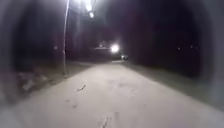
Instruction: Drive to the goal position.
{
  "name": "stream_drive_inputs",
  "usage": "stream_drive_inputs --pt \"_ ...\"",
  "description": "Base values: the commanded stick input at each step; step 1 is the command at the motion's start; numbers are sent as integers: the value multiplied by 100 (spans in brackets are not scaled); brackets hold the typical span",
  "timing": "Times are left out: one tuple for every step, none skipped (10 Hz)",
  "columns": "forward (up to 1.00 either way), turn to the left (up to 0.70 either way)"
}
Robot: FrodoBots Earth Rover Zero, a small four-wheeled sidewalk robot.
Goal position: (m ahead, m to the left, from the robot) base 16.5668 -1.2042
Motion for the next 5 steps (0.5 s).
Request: stream_drive_inputs --pt "100 0" --pt "91 0" --pt "83 0" --pt "94 0" --pt "100 0"
